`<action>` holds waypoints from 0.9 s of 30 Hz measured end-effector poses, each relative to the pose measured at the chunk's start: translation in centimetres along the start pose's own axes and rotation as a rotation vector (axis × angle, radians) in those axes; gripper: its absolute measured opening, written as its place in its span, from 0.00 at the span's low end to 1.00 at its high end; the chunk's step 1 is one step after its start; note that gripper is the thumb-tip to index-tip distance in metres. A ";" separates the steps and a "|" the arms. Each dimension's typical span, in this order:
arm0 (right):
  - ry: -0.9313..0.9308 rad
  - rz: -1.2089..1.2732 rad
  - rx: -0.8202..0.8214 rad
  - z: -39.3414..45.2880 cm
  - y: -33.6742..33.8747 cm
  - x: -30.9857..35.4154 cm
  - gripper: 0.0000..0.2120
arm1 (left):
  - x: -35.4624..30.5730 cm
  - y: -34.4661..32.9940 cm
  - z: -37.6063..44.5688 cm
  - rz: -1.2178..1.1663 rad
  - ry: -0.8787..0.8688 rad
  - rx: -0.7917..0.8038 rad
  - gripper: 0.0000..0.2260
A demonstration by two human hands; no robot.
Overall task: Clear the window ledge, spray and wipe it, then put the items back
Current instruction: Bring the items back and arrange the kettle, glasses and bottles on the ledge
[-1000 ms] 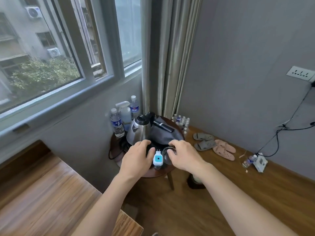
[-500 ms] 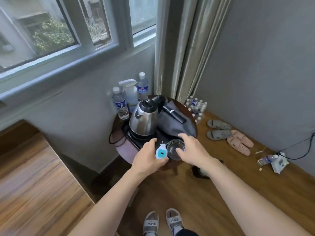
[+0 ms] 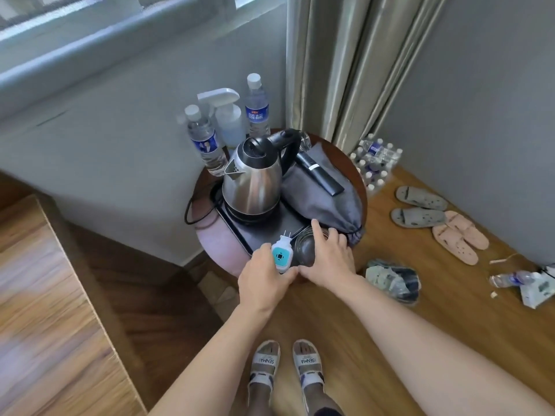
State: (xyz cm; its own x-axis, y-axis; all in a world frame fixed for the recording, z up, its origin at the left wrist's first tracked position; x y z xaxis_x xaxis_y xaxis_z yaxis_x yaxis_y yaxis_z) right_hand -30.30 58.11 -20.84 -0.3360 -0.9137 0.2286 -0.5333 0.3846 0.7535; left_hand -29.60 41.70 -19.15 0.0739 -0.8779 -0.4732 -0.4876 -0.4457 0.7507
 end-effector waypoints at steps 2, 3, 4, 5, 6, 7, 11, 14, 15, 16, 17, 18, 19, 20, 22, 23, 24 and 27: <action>0.003 0.006 0.000 0.5 -0.3 -0.1 0.60 | -0.2 -0.2 -0.1 -0.004 0.019 -0.026 0.24; 0.007 0.010 -0.003 0.7 -0.4 -0.2 0.59 | -0.2 -0.4 -0.2 -0.010 0.025 -0.036 0.24; 0.014 0.011 -0.010 0.8 -0.4 -0.3 0.59 | -0.3 -0.4 -0.2 -0.017 0.032 -0.045 0.23; 0.020 0.012 -0.019 0.9 -0.5 -0.3 0.59 | -0.4 -0.5 -0.3 -0.025 0.035 -0.052 0.23; 0.027 0.014 -0.028 1.0 -0.6 -0.3 0.59 | -0.5 -0.5 -0.4 -0.034 0.036 -0.059 0.22; 0.034 0.018 -0.039 1.0 -0.6 -0.4 0.59 | -0.6 -0.5 -0.5 -0.047 0.032 -0.066 0.22; 0.074 0.044 -0.076 0.3 -0.1 -0.6 0.60 | -1.5 0.5 -1.4 -0.133 0.015 -0.140 0.19; 0.123 0.044 -0.102 -1.0 1.2 -0.4 0.58 | -2.1 2.5 -2.7 -0.196 -0.030 -0.241 0.18; 0.139 0.041 -0.110 -1.6 1.8 -0.2 0.59 | -2.2 3.4 -3.3 -0.230 -0.041 -0.271 0.18; 0.156 0.038 -0.120 -2.3 2.4 0.1 0.59 | -2.3 4.4 -4.0 -0.269 -0.045 -0.302 0.18; 0.174 0.033 -0.131 -3.0 3.2 0.4 0.59 | -2.3 5.5 -4.7 -0.310 -0.045 -0.330 0.19; 0.195 0.028 -0.142 -3.8 4.0 0.9 0.59 | -2.2 6.6 -5.4 -0.352 -0.045 -0.358 0.20; 0.219 0.022 -0.153 -4.6 4.9 1.5 0.59 | -2.1 7.8 -6.1 -0.391 -0.040 -0.386 0.21; 0.248 0.016 -0.165 -5.4 5.8 2.1 0.59 | -1.9 9.0 -7.0 -0.428 -0.033 -0.415 0.22; 0.324 0.001 -0.192 -7.0 7.5 3.9 0.57 | -1.4 11.3 -8.9 -0.486 -0.009 -0.471 0.24; 0.368 -0.008 -0.202 -7.8 8.3 4.9 0.57 | -0.9 12.5 -9.9 -0.506 0.001 -0.503 0.25; 0.412 -0.019 -0.209 -8.7 9.0 6.1 0.57 | -0.4 13.6 -11.0 -0.523 0.012 -0.536 0.25; 0.549 -0.051 -0.210 -11.3 10.6 10.1 0.56 | 1.5 16.6 -14.6 -0.549 0.045 -0.628 0.25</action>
State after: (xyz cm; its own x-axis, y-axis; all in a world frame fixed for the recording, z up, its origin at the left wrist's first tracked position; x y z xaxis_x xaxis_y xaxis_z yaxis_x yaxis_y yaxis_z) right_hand -30.55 51.52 -3.53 0.1674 -0.8861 0.4322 -0.3546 0.3550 0.8650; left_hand -24.90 30.45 -0.71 0.2008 -0.5077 -0.8378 0.2029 -0.8151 0.5426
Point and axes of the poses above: each hand's wrist, its own z-axis towards the middle knuckle, its own y-axis out of the back of the hand, x = y × z, the point moved 1 cm from there along z, towards the middle knuckle, and after that the axes turned 14 degrees about x, right-handed, at the moved point
